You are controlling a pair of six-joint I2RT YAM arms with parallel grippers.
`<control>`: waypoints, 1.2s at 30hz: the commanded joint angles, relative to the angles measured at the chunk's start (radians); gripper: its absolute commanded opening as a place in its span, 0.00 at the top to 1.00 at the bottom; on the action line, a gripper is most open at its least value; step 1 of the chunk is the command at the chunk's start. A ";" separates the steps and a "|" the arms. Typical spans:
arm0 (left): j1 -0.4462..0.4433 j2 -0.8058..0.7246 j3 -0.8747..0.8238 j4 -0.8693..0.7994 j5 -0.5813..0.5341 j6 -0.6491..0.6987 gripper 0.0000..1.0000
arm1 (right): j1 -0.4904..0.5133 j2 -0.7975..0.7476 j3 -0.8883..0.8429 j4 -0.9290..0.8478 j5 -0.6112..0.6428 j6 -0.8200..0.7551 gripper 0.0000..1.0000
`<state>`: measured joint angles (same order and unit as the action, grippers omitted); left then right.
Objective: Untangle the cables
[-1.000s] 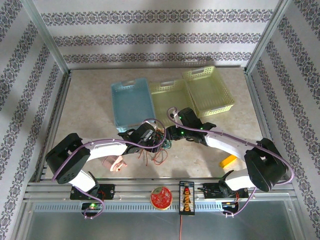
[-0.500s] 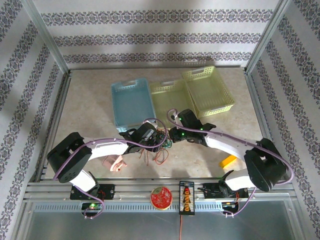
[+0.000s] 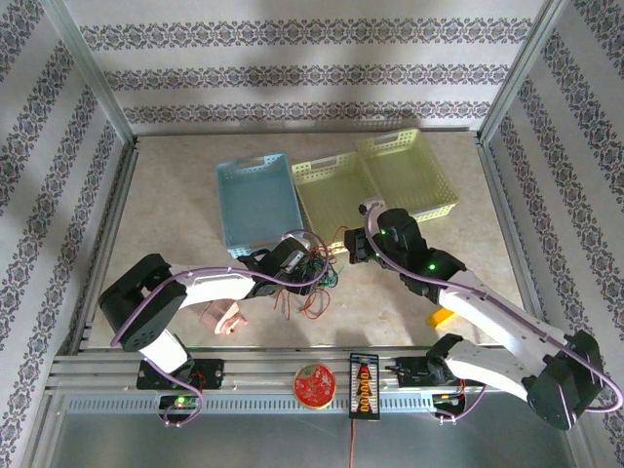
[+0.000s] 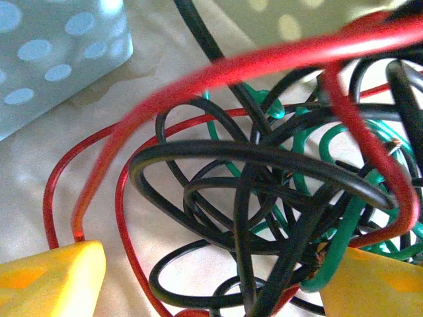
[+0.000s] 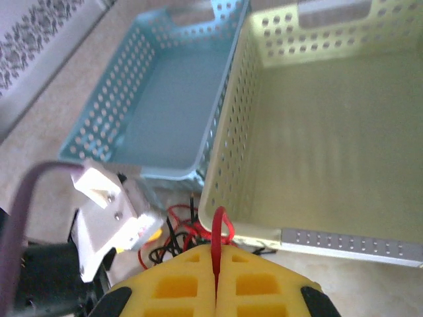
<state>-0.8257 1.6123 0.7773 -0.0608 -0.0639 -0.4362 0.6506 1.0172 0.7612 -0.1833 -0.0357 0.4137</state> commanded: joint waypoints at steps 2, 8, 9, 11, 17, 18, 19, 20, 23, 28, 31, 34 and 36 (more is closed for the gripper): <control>-0.018 0.026 0.019 -0.048 -0.043 0.005 0.18 | 0.005 -0.060 0.061 0.037 0.080 0.015 1.00; -0.020 0.028 0.012 -0.052 -0.055 -0.002 0.18 | 0.005 -0.112 0.091 0.046 0.111 0.010 1.00; -0.020 0.029 0.013 -0.052 -0.056 -0.002 0.18 | 0.005 -0.121 0.095 0.047 0.121 0.008 1.00; -0.020 0.032 0.012 -0.053 -0.060 -0.003 0.18 | 0.005 -0.144 0.098 0.054 0.154 0.003 1.00; -0.021 0.046 0.017 -0.058 -0.064 -0.003 0.18 | 0.003 -0.209 0.096 0.067 0.315 -0.024 1.00; -0.021 0.047 0.018 -0.060 -0.061 -0.001 0.22 | 0.003 -0.221 0.093 0.067 0.347 -0.028 1.00; -0.023 0.047 0.019 -0.058 -0.060 0.000 0.28 | 0.003 -0.232 0.090 0.069 0.382 -0.028 1.00; -0.023 0.049 0.019 -0.060 -0.059 0.000 0.31 | 0.003 -0.242 0.086 0.068 0.413 -0.029 1.00; -0.024 0.049 0.017 -0.060 -0.062 0.000 0.33 | 0.004 -0.275 0.075 0.072 0.495 -0.033 0.99; -0.024 0.051 0.017 -0.062 -0.066 -0.001 0.32 | 0.000 -0.316 0.078 0.092 0.652 -0.074 1.00; -0.023 0.060 0.023 -0.063 -0.064 0.002 0.31 | -0.006 -0.333 0.091 0.116 0.733 -0.126 0.99; -0.026 0.072 0.031 -0.069 -0.062 0.003 0.31 | -0.025 -0.350 0.100 0.146 0.787 -0.181 0.99; -0.027 0.075 0.035 -0.073 -0.062 0.005 0.31 | -0.039 -0.358 0.108 0.164 0.809 -0.218 0.99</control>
<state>-0.8383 1.6585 0.8089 -0.0605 -0.0906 -0.4412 0.6353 0.6918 0.8165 -0.1398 0.6319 0.2790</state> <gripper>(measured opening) 0.692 0.042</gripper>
